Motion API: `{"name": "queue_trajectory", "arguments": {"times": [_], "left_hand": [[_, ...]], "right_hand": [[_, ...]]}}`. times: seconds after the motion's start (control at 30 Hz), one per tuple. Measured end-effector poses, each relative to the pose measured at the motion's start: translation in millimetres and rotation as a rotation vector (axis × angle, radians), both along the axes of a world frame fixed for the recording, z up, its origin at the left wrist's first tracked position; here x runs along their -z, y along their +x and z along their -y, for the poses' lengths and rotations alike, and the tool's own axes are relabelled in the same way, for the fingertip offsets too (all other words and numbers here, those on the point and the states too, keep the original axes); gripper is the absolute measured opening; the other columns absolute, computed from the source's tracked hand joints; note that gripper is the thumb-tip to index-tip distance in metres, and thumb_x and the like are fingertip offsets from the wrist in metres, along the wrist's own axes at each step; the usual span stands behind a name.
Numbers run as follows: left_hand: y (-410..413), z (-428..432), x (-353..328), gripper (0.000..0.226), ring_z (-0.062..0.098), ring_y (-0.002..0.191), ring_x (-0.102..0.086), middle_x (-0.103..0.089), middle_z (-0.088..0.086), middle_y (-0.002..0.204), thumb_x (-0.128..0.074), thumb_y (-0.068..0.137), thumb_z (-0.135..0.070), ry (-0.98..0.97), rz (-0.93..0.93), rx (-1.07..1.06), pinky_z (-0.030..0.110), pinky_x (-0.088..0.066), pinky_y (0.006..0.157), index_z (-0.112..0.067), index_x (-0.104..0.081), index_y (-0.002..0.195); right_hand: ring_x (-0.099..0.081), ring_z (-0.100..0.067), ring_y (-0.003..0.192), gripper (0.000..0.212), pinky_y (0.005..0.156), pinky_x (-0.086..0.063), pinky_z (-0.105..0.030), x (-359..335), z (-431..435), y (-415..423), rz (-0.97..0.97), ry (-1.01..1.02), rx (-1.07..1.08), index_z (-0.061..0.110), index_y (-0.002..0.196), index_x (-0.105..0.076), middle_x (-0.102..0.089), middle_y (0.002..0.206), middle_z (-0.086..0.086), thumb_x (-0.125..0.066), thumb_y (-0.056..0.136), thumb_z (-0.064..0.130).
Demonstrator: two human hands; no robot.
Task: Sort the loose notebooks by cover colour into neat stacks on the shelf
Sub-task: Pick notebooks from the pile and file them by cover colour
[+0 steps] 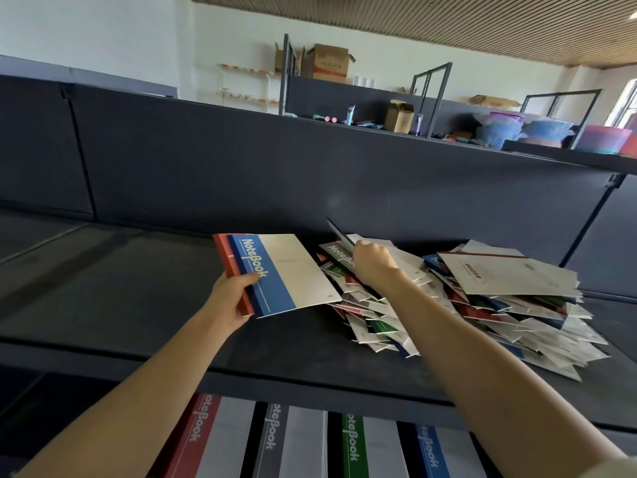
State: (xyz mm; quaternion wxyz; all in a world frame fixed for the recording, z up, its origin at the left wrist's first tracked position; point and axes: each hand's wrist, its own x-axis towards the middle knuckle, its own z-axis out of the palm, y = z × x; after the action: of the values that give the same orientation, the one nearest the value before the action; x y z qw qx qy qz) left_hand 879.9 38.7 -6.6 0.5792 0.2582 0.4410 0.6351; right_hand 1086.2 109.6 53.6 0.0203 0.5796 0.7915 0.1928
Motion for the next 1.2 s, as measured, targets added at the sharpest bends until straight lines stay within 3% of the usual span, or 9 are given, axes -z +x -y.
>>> {"name": "queue_trajectory", "arguments": {"times": [0.2, 0.33, 0.43, 0.53, 0.67, 0.73, 0.87, 1.0, 1.2], "left_hand": [[24, -6, -3, 0.038, 0.024, 0.084, -0.063, -0.064, 0.009, 0.098, -0.045, 0.094, -0.001, 0.036, 0.033, 0.028, 0.037, -0.051, 0.064, -0.015, -0.046, 0.129], [28, -7, -7, 0.025, 0.017, 0.058, -0.068, -0.070, 0.004, 0.064, -0.037, 0.100, -0.026, 0.013, 0.273, 0.105, 0.024, -0.054, 0.050, -0.014, -0.058, 0.097], [24, -9, -2, 0.033, 0.021, 0.082, -0.065, -0.072, 0.005, 0.079, -0.033, 0.101, -0.037, 0.039, 0.274, 0.140, 0.030, -0.056, 0.059, -0.016, -0.058, 0.102], [24, -13, 4, 0.023, 0.024, 0.080, -0.061, -0.064, 0.011, 0.090, -0.036, 0.100, -0.014, -0.009, 0.140, 0.090, 0.031, -0.054, 0.055, -0.010, -0.058, 0.100], [23, -12, 10, 0.033, 0.025, 0.085, -0.062, -0.063, 0.011, 0.109, -0.044, 0.097, -0.009, -0.044, 0.114, 0.053, 0.039, -0.048, 0.066, -0.010, -0.050, 0.129], [23, -10, 10, 0.035, 0.023, 0.085, -0.062, -0.061, 0.012, 0.116, -0.043, 0.098, -0.009, -0.051, 0.125, 0.049, 0.041, -0.047, 0.067, -0.011, -0.046, 0.133], [27, 1, 6, 0.027, 0.021, 0.083, -0.062, -0.064, 0.004, 0.097, -0.044, 0.098, -0.010, -0.027, 0.114, 0.045, 0.039, -0.048, 0.064, -0.020, -0.049, 0.122], [33, 22, 3, 0.025, 0.022, 0.085, -0.063, -0.065, 0.004, 0.097, -0.048, 0.097, -0.012, -0.020, 0.078, 0.042, 0.038, -0.048, 0.063, -0.023, -0.051, 0.119], [47, 58, 1, 0.030, 0.023, 0.086, -0.063, -0.064, 0.004, 0.100, -0.050, 0.097, -0.016, -0.030, 0.033, -0.006, 0.038, -0.049, 0.063, -0.020, -0.049, 0.127]], "right_hand": [[-0.060, -0.028, 0.109, 0.035, 0.085, -0.048, -0.035, -8, 39, -75, 0.047, 0.003, -0.258, 0.008, 0.126, -0.053, -0.062, 0.120, -0.011, -0.041, 0.094, 0.008], [-0.063, -0.026, 0.095, 0.027, 0.071, -0.046, -0.031, 0, 67, -103, 0.060, 0.031, -0.378, 0.008, 0.115, -0.059, -0.065, 0.110, -0.009, -0.043, 0.094, 0.014], [-0.061, -0.028, 0.088, 0.026, 0.067, -0.042, -0.030, -3, 63, -94, -0.072, -0.120, -0.368, 0.008, 0.106, -0.061, -0.063, 0.095, -0.011, -0.040, 0.095, 0.021], [-0.057, -0.023, 0.081, 0.036, 0.066, -0.039, -0.030, 1, 57, -85, -0.187, -0.296, -0.356, 0.011, 0.099, -0.062, -0.058, 0.085, -0.005, -0.035, 0.098, 0.035], [-0.055, -0.030, 0.111, 0.038, 0.086, -0.045, -0.033, 15, 40, -62, -0.449, -0.364, -0.198, 0.007, 0.121, -0.058, -0.060, 0.120, -0.012, -0.042, 0.097, 0.031], [-0.053, -0.032, 0.115, 0.040, 0.086, -0.043, -0.030, 24, 31, -43, -0.544, -0.306, -0.034, 0.002, 0.126, -0.052, -0.056, 0.127, -0.016, -0.047, 0.095, 0.027], [-0.058, -0.030, 0.091, 0.023, 0.061, -0.034, -0.026, 34, 32, -22, -0.759, -0.217, 0.101, 0.003, 0.095, -0.062, -0.065, 0.098, -0.014, -0.053, 0.088, 0.023], [-0.048, -0.023, 0.076, 0.031, 0.047, -0.030, -0.026, 30, 50, -14, -0.871, -0.287, 0.163, 0.014, 0.064, -0.039, -0.046, 0.068, 0.000, -0.057, 0.086, 0.026], [-0.053, -0.022, 0.082, 0.020, 0.067, -0.042, -0.026, 27, 84, 5, -1.001, -0.310, 0.114, 0.007, 0.095, -0.066, -0.057, 0.084, -0.004, -0.056, 0.088, 0.023]]}}
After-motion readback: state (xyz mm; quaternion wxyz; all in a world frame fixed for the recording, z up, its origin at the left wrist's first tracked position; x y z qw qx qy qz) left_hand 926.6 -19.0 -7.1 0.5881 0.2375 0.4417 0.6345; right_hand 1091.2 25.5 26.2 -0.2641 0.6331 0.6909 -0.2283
